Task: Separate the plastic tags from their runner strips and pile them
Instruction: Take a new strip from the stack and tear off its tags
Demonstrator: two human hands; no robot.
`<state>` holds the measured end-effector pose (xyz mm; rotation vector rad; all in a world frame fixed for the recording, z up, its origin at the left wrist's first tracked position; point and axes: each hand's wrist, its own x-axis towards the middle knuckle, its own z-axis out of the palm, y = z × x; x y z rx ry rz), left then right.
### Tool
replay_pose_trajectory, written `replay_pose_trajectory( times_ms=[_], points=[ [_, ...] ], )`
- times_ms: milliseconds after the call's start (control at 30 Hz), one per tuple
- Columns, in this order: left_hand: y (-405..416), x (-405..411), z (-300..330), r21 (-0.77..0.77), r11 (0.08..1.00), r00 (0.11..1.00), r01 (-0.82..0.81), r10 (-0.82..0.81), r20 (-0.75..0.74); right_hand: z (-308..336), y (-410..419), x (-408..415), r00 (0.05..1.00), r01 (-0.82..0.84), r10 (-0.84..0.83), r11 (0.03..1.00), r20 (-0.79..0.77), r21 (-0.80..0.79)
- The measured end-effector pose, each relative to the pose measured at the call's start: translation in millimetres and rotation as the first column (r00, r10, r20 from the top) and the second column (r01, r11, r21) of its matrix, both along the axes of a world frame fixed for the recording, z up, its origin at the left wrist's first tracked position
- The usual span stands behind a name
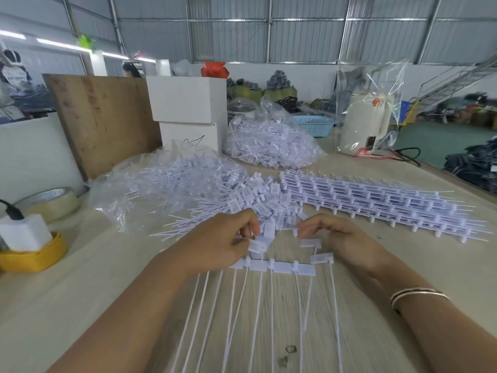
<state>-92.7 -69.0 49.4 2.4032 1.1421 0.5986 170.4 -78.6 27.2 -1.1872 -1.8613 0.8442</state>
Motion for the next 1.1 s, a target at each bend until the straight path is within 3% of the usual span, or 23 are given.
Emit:
replay_pose_trajectory(
  times_ms=[67, 133, 167, 267, 400, 500, 633, 800, 867, 1000, 1100],
  points=[
    [-1, 4, -1, -0.015, 0.999, 0.999, 0.032, -0.031, 0.039, 2, -7, -16, 0.996, 0.041, -0.055, 0.980, 0.069, 0.196],
    [-4, 9, -4, -0.011, 0.997, 0.996, 0.072, -0.071, 0.058, -1, -9, -33, 0.968, -0.094, -0.019, 0.895, 0.248, 0.435],
    [-5, 11, -6, 0.005, 0.996, 0.995, 0.085, -0.085, 0.047, -4, -7, -40, 0.946, -0.160, 0.002, 0.871, 0.324, 0.464],
    [-5, 14, -9, 0.050, 0.996, 0.997, 0.074, -0.074, -0.005, -13, 2, -42, 0.908, -0.192, 0.070, 0.946, 0.414, 0.262],
    [-4, 11, -9, 0.045, 0.999, 1.000, 0.030, -0.030, 0.000, -14, 1, -20, 0.965, -0.141, 0.118, 0.987, 0.234, 0.084],
    [-4, 12, -9, 0.071, 0.997, 0.999, 0.040, -0.038, -0.022, -8, -3, -21, 0.971, -0.137, 0.092, 0.971, 0.222, 0.196],
    [-5, 16, -10, 0.086, 0.995, 0.996, 0.048, -0.054, 0.076, -5, -10, -49, 0.892, -0.199, -0.047, 0.852, 0.449, 0.483],
    [-3, 19, -10, 0.003, 1.000, 0.973, -0.016, 0.014, 0.232, -7, -10, -54, 0.889, -0.151, -0.204, 0.717, 0.411, 0.681],
    [1, 16, -9, -0.036, 0.997, 0.959, -0.066, 0.073, 0.273, -6, -9, -49, 0.904, -0.102, -0.225, 0.710, 0.363, 0.696],
    [6, 9, -11, -0.074, 0.991, 0.976, -0.110, 0.122, 0.183, -5, -9, -44, 0.935, -0.002, -0.233, 0.750, 0.267, 0.661],
    [7, 9, -12, -0.114, 0.989, 0.971, -0.098, 0.120, 0.208, -7, -7, -41, 0.985, -0.070, -0.022, 0.858, 0.174, 0.509]
  ],
)
